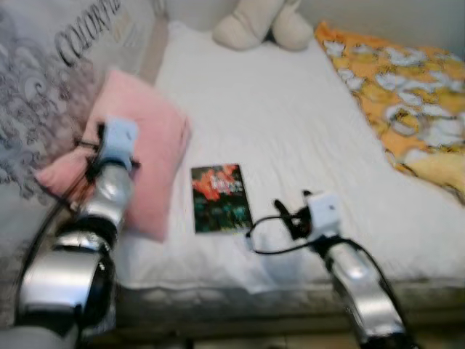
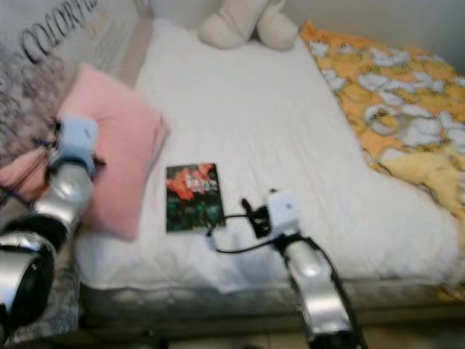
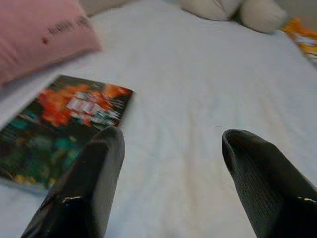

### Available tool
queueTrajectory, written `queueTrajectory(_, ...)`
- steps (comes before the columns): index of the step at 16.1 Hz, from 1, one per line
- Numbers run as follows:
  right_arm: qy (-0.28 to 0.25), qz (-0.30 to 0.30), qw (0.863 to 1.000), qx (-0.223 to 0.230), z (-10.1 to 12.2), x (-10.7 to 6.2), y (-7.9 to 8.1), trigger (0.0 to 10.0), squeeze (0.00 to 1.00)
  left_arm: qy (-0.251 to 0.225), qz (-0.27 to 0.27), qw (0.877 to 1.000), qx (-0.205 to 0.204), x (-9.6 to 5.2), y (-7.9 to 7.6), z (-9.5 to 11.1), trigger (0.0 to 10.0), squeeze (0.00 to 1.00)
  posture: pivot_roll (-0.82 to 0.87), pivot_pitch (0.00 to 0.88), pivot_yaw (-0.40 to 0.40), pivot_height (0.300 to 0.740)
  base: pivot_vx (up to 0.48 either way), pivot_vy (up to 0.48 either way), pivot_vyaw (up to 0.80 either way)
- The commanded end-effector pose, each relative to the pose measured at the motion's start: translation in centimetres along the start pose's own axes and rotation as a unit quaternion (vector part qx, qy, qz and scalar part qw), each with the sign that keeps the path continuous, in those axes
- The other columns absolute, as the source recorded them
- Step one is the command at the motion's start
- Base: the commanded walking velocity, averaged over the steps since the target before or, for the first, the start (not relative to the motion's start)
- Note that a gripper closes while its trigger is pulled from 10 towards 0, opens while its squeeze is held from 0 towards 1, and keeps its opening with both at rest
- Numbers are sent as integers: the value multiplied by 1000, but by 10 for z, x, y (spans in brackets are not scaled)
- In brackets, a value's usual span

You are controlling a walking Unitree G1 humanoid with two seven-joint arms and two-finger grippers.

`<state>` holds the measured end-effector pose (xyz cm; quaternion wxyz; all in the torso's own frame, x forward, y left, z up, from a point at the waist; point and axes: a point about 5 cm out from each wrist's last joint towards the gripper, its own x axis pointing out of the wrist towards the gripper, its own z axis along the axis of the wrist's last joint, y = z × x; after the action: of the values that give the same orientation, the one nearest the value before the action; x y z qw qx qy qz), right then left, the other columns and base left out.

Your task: Clean up the room

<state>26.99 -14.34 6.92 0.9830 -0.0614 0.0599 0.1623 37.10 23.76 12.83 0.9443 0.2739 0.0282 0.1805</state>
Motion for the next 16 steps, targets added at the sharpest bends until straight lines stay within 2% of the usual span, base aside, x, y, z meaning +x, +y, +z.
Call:
queueTrajectory(1, 2, -5, 1000, -2, 2, -2, -5, 10000, 0, -4, 10, 1000, -3, 2, 0, 5, 10000, 0, -127, 48, -95, 740, 0, 0, 0)
queueTrajectory(3, 9, 0, 1000, -5, 0, -3, -2, 10000, 0, 5, -4, 1000, -6, -4, -12, 1, 10000, 0, -125, 45, -89, 740, 0, 0, 0)
queueTrajectory(7, 16, 12, 1000, -3, -2, -2, 5, 10000, 0, -24, -3, 1000, 12, 0, -12, 13, 10000, 0, -112, 35, -81, 740, 0, 0, 0)
queueTrajectory(8, 17, 13, 1000, -2, -3, -2, 6, 10000, 0, -34, -10, 999, 16, 1, -12, 17, 10000, 216, -105, 32, -77, 740, 0, 0, 0)
queueTrajectory(9, 17, 11, 1000, 3, -3, -1, 7, 10000, 0, -58, -14, 998, 27, 2, -11, 24, 10000, 1000, -99, 25, -71, 740, 0, 0, 0)
queueTrajectory(10, 16, 7, 1000, 10, -3, -1, 8, 10000, 0, -81, -19, 996, 38, 4, -10, 31, 10000, 1000, -100, 23, -66, 740, 0, 0, 0)
queueTrajectory(12, 15, -4, 1000, 21, -4, -2, 6, 10000, 0, -100, -34, 994, 16, 9, -5, 44, 10000, 1000, -93, 23, -55, 740, 0, 0, 0)
queueTrajectory(14, 21, -13, 999, 29, -7, -4, 5, 10000, 0, -111, -49, 993, 4, 9, -2, 47, 10000, 1000, -82, 27, -48, 740, 0, 0, 0)
queueTrajectory(15, 24, -14, 999, 30, -9, -5, 5, 10000, 0, -91, -59, 993, -45, 9, 0, 42, 10000, 1000, -80, 27, -47, 740, 0, 0, 0)
queueTrajectory(16, 26, -16, 999, 37, -10, -6, 4, 10000, 0, -113, -74, 988, -78, 4, -2, 45, 10000, 1000, -71, 26, -52, 740, 0, 0, 0)
